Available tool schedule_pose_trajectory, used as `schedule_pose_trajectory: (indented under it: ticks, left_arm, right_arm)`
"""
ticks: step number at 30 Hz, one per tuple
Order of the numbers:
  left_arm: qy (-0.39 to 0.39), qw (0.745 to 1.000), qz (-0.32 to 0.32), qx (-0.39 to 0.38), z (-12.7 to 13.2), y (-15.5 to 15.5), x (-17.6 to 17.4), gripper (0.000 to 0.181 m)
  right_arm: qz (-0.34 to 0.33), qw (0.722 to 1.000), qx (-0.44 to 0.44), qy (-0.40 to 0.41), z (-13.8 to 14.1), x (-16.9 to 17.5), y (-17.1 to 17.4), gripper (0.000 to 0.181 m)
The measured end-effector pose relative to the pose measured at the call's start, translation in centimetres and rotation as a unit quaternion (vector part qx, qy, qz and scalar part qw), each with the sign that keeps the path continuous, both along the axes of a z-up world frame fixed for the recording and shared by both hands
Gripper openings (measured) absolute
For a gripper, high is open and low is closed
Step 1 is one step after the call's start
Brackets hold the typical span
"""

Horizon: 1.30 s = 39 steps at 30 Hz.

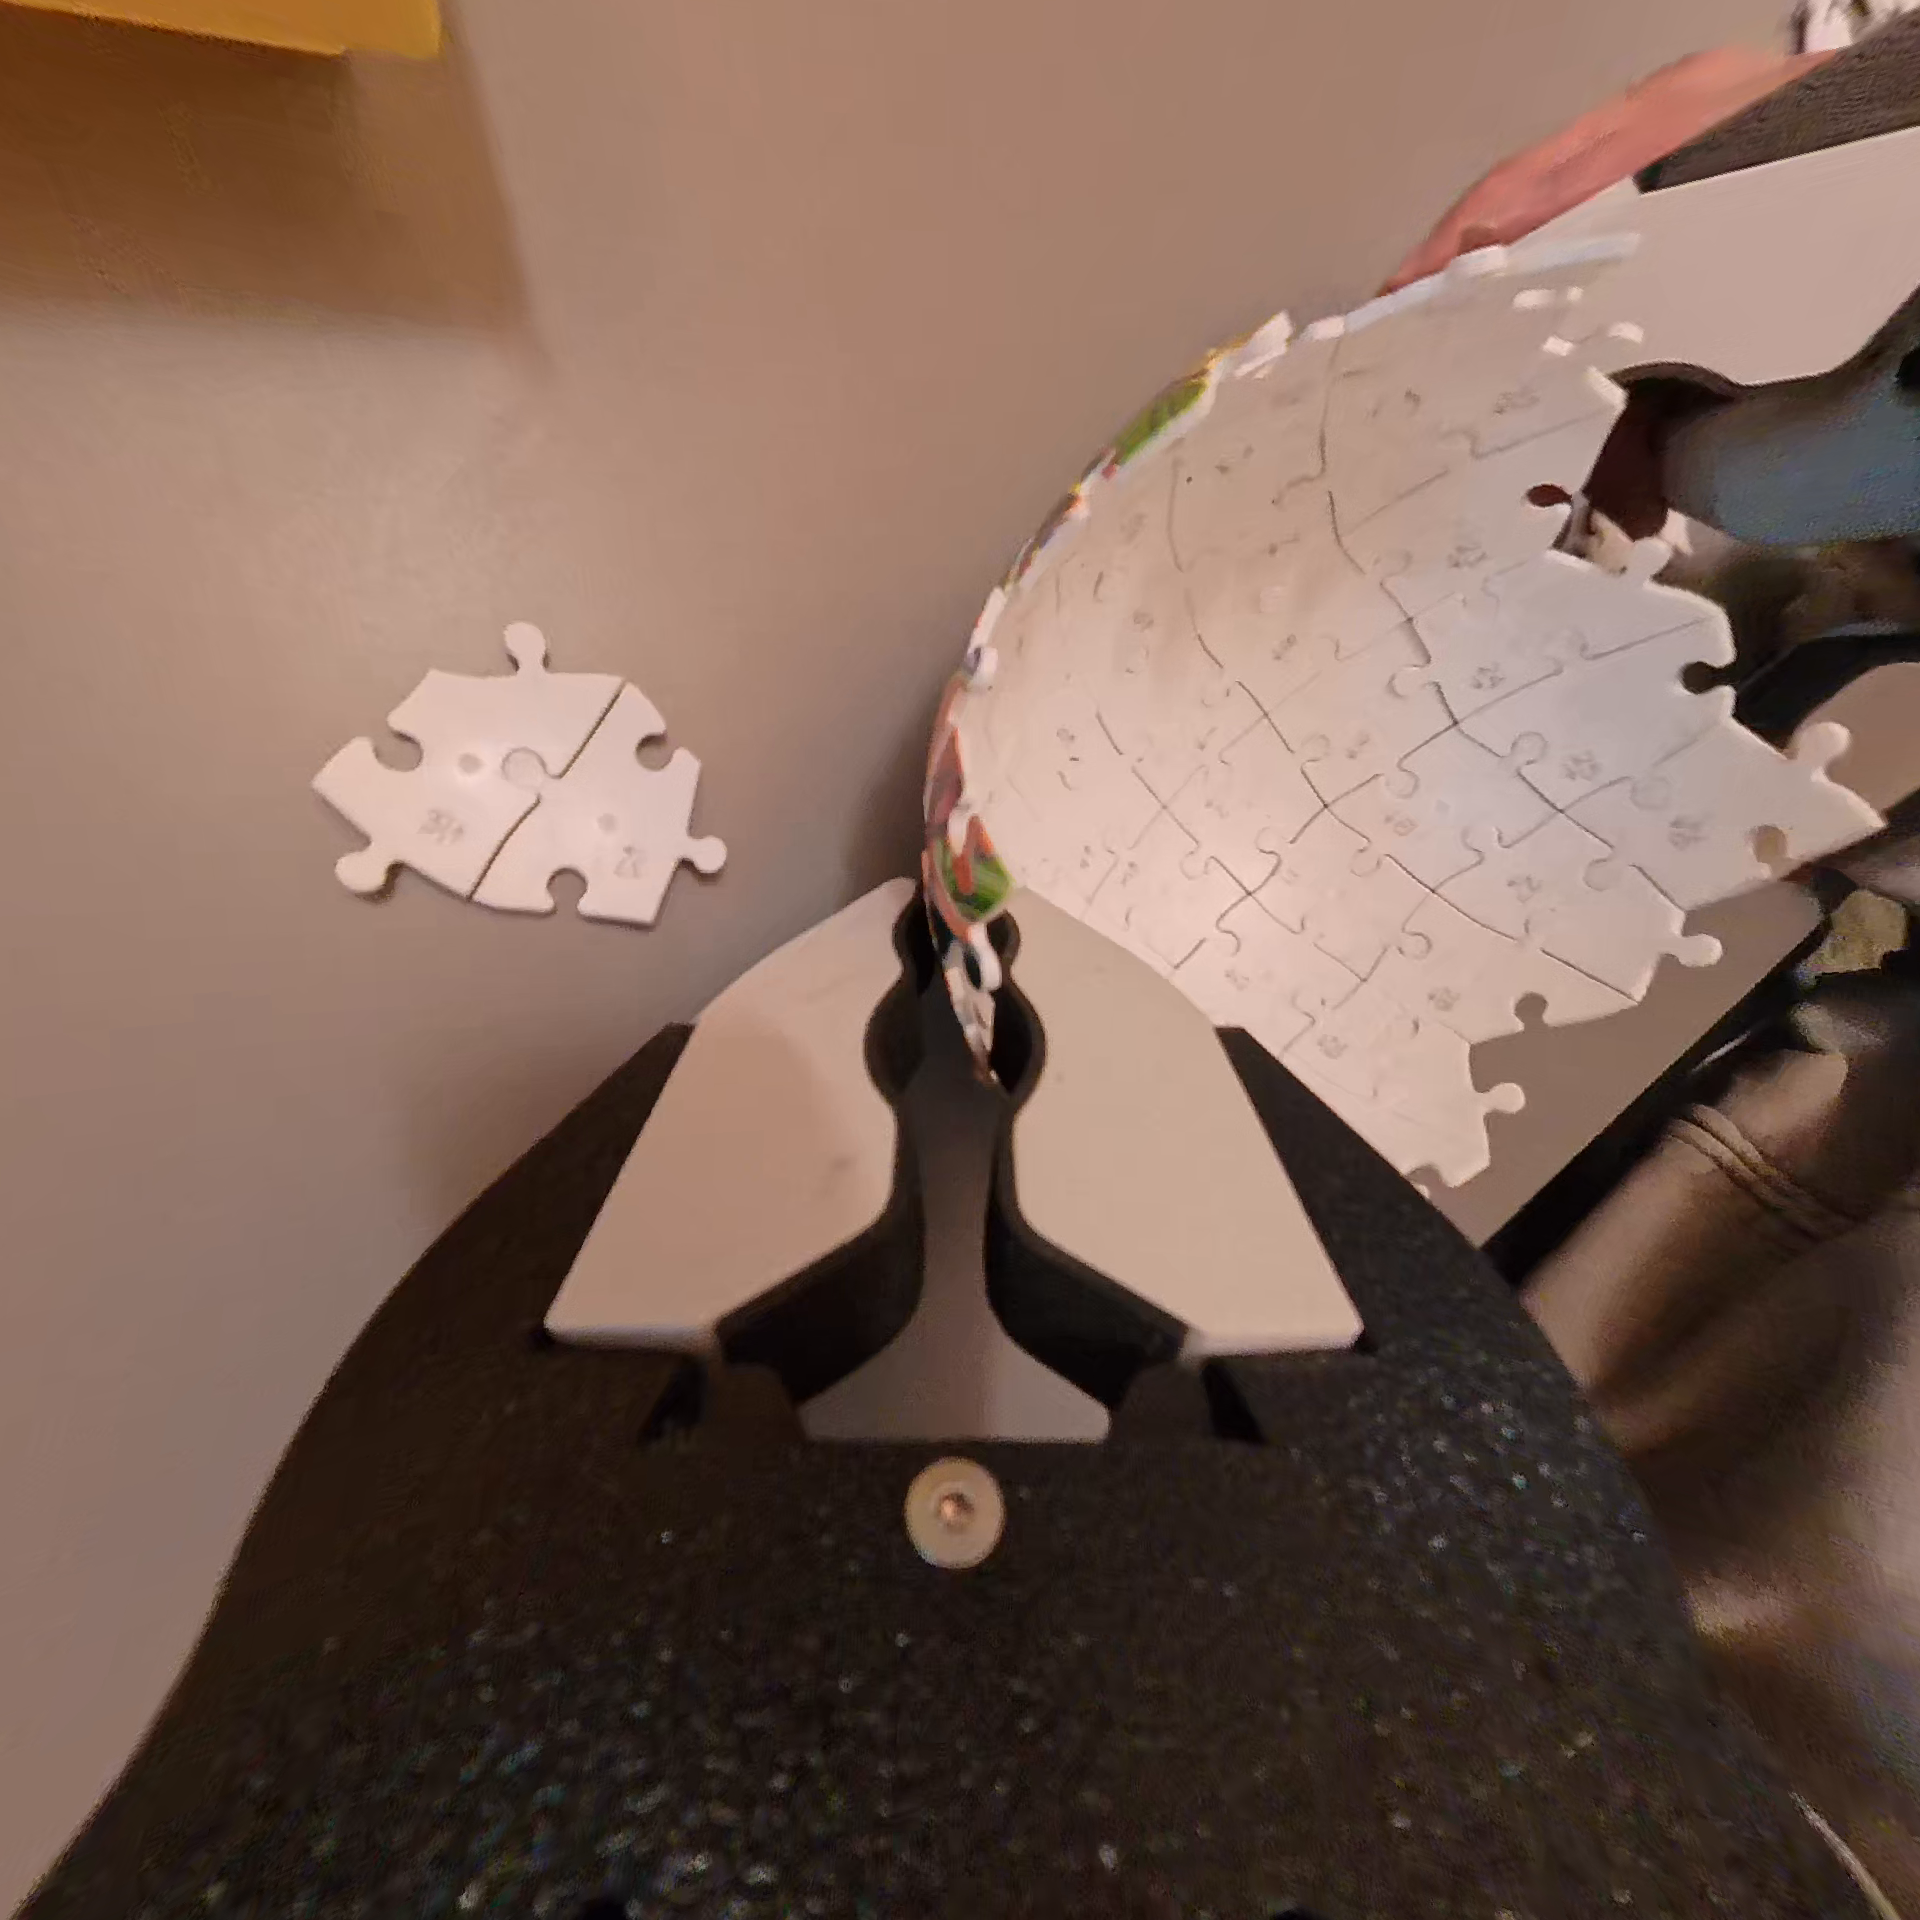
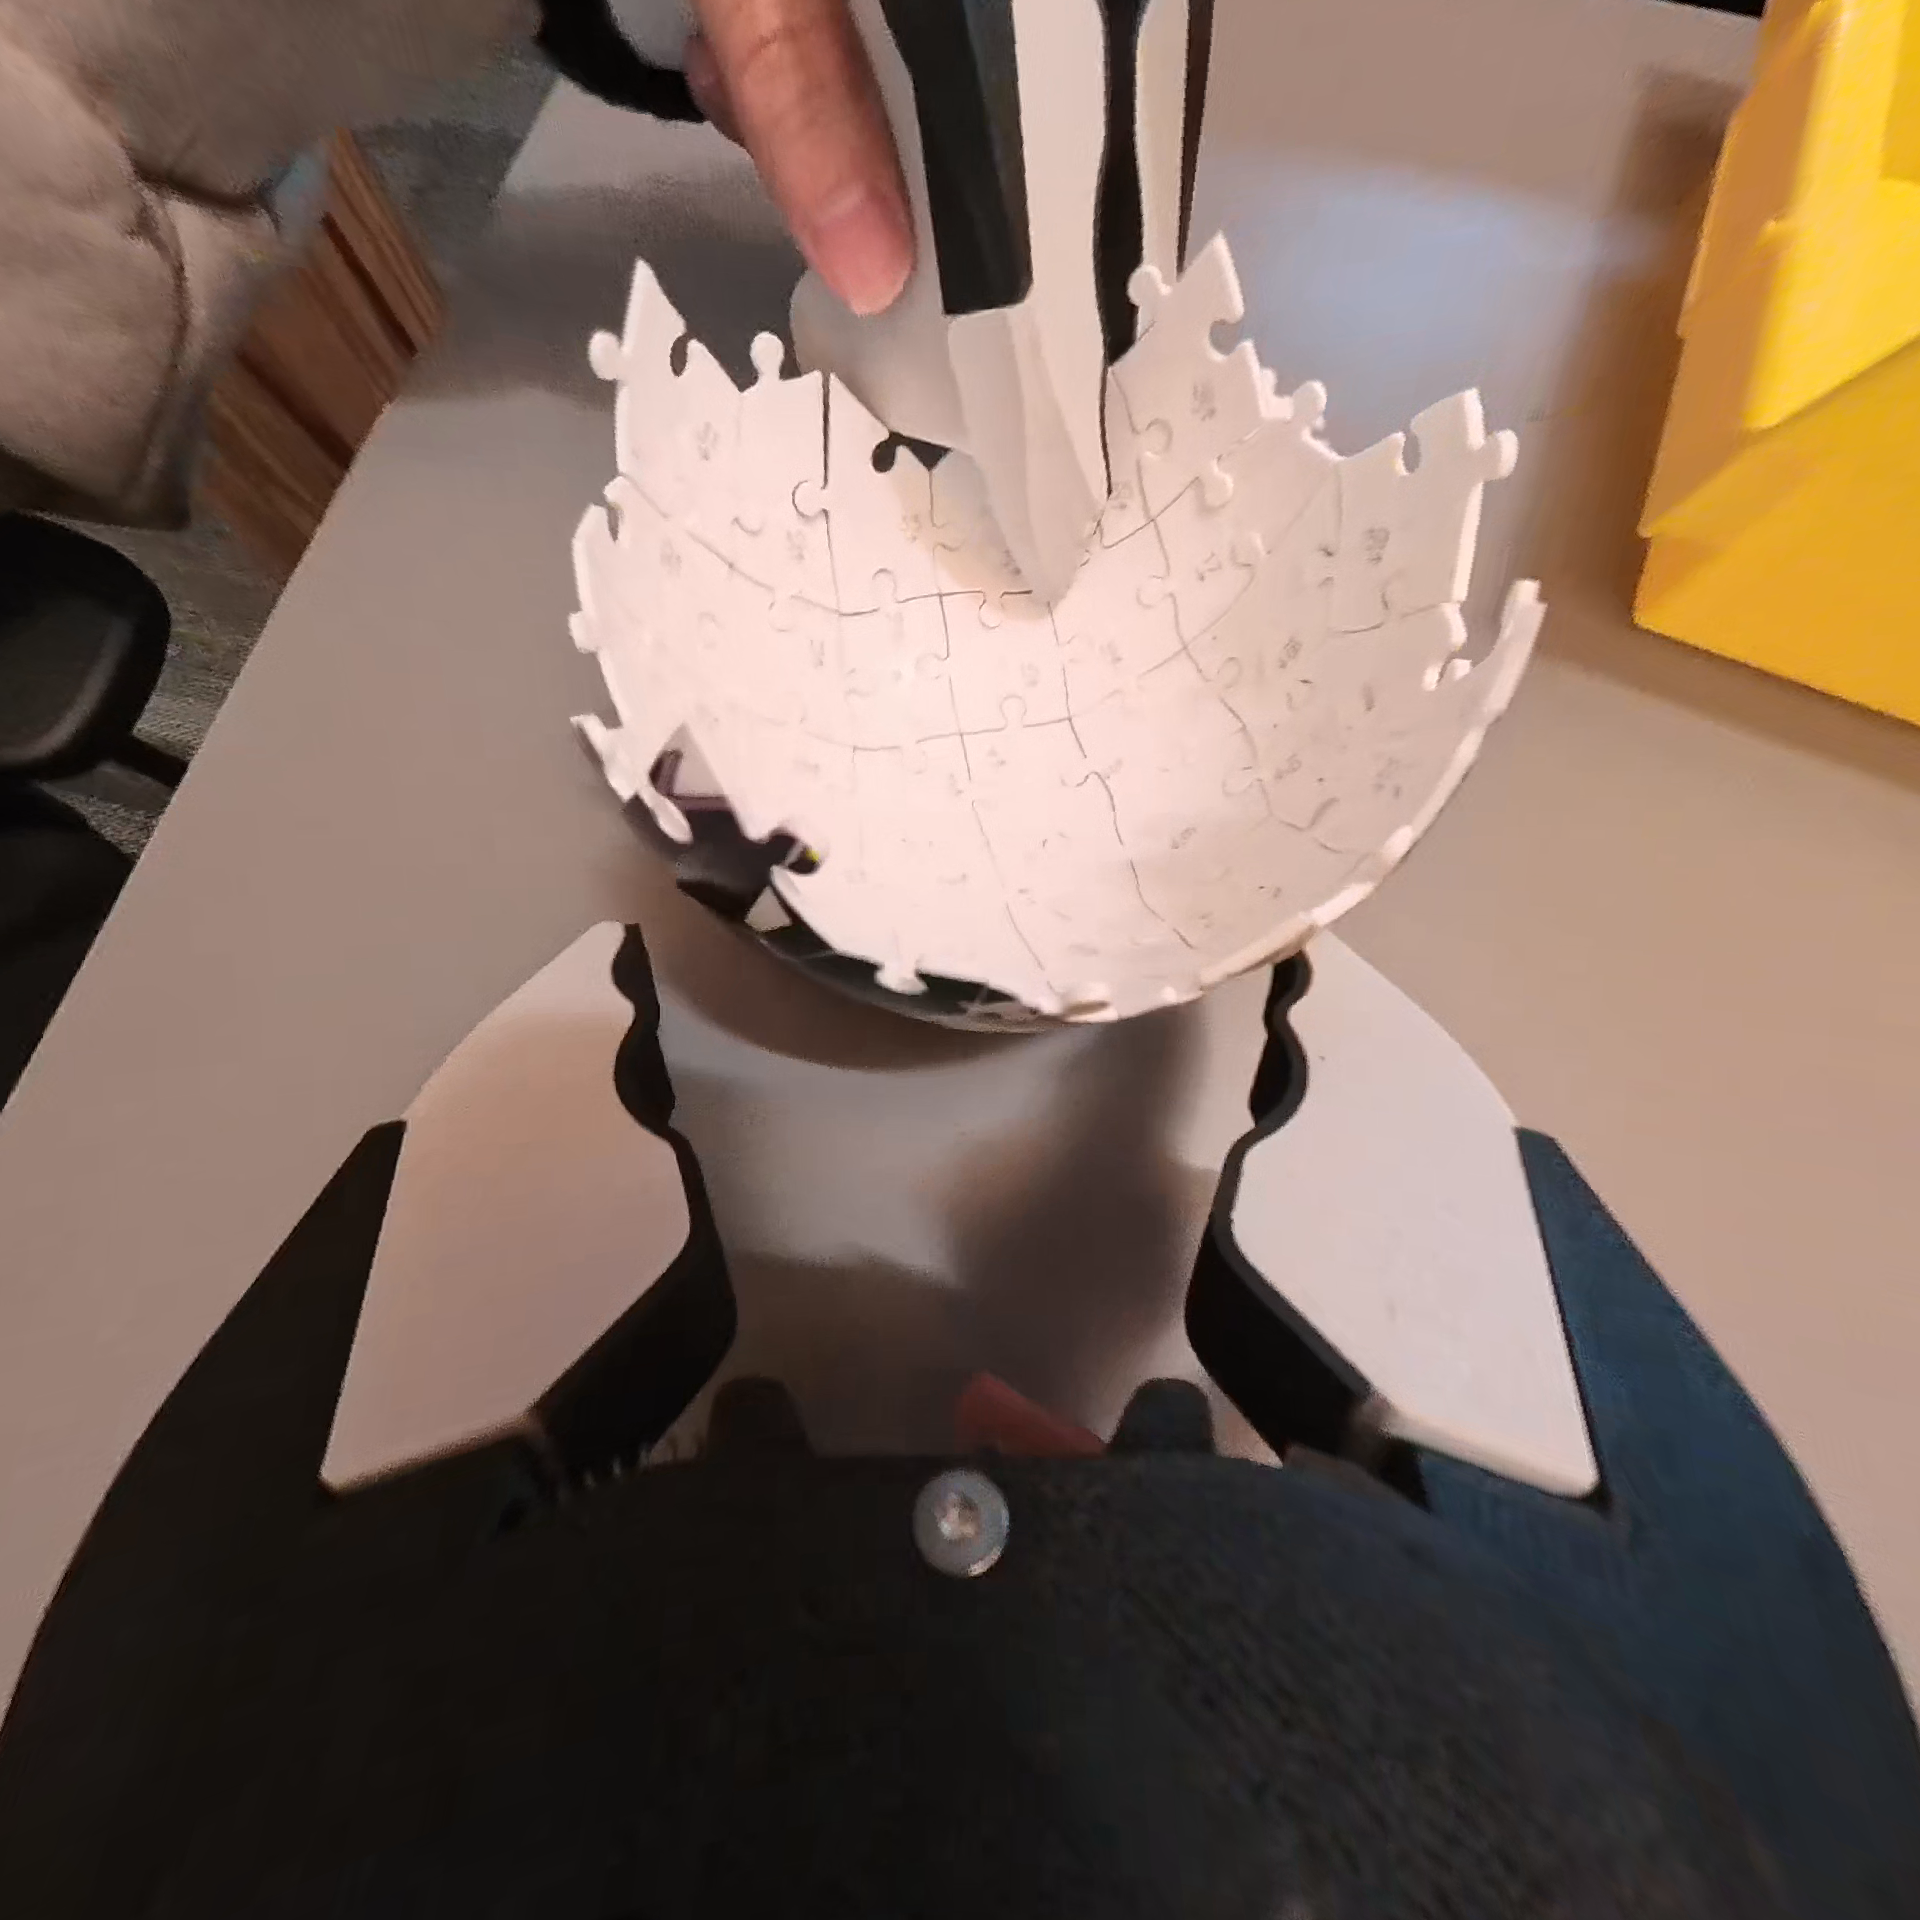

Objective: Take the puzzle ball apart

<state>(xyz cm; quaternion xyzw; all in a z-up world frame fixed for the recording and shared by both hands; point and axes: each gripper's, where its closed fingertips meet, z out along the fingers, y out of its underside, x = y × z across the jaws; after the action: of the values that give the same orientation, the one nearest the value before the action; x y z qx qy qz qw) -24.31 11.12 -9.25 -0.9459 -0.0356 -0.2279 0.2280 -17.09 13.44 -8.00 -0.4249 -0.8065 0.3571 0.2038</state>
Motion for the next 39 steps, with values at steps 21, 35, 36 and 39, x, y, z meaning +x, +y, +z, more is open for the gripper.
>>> schedule_pose_trajectory:
  ticks: [21,35,36,39]
  left_arm:
    - [-0.037,0.995,0.029,0.084,1.3,4.3,1.6,0.028]
    - [-0.044,0.999,0.007,0.024,0.2,1.9,2.0,0.004]
    - [-0.046,0.999,0.009,0.021,0.1,1.9,2.0,0.004]
    - [-0.054,0.998,0.011,0.015,0.0,1.8,2.0,0.003]
  right_arm:
    - [-0.084,0.958,0.167,0.219,1.7,1.7,2.4,0.105]
    - [-0.092,0.953,0.178,0.225,1.8,1.4,1.9,0.101]
    - [-0.093,0.953,0.179,0.227,1.8,1.3,1.8,0.102]
    - [-0.097,0.950,0.185,0.233,1.9,1.0,1.5,0.103]
